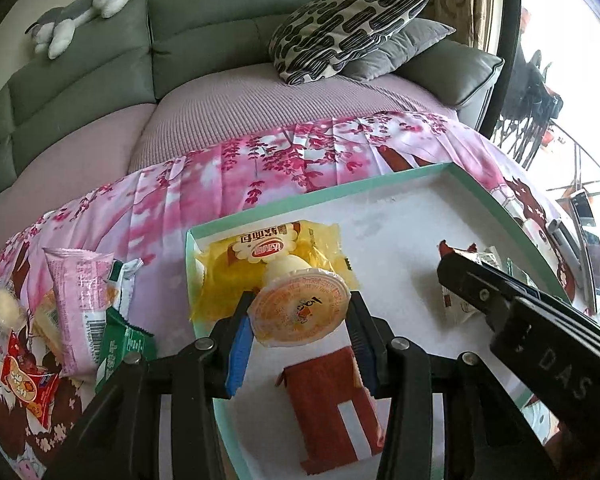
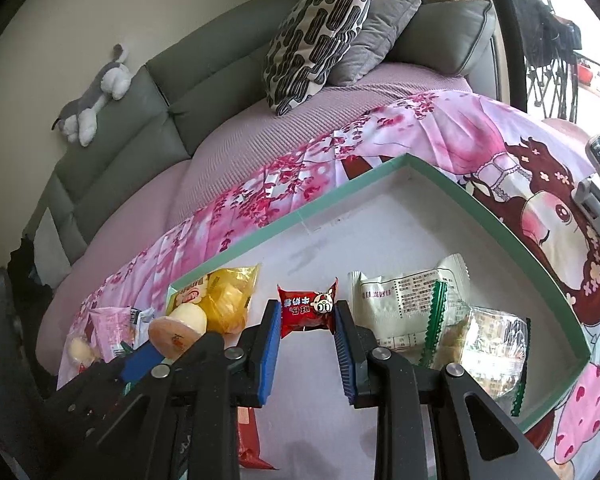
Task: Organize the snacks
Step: 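Open both tools to drop the jelly cup and candy packet into the tray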
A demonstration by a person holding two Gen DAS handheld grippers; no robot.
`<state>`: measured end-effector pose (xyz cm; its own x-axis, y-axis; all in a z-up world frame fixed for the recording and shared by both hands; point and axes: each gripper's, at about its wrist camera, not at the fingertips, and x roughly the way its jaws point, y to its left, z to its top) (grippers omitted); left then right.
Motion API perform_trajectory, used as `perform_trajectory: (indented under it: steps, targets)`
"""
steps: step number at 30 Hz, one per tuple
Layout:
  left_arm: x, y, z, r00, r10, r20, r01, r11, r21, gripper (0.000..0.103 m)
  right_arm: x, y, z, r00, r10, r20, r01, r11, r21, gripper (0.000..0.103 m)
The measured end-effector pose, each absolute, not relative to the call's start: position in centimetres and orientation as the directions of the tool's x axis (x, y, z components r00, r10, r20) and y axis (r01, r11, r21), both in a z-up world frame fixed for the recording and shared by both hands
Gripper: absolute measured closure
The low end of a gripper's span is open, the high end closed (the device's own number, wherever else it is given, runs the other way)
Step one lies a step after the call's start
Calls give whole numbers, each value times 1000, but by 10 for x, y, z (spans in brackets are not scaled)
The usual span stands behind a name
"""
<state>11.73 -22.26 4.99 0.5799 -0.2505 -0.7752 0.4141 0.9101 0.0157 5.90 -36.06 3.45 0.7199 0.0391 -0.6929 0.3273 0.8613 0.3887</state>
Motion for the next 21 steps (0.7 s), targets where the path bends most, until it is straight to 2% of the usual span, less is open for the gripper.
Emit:
perform_trajectory:
  steps: [6, 21]
  targets:
    - [116, -227, 52, 592, -237, -770, 416, 909, 40, 55, 58, -363, 34, 716, 33, -698, 337, 858, 387, 74]
    - [101, -201, 78, 631, -245, -736, 361, 932, -1, 54, 57, -356, 38, 714, 8, -700, 327, 881, 343, 72]
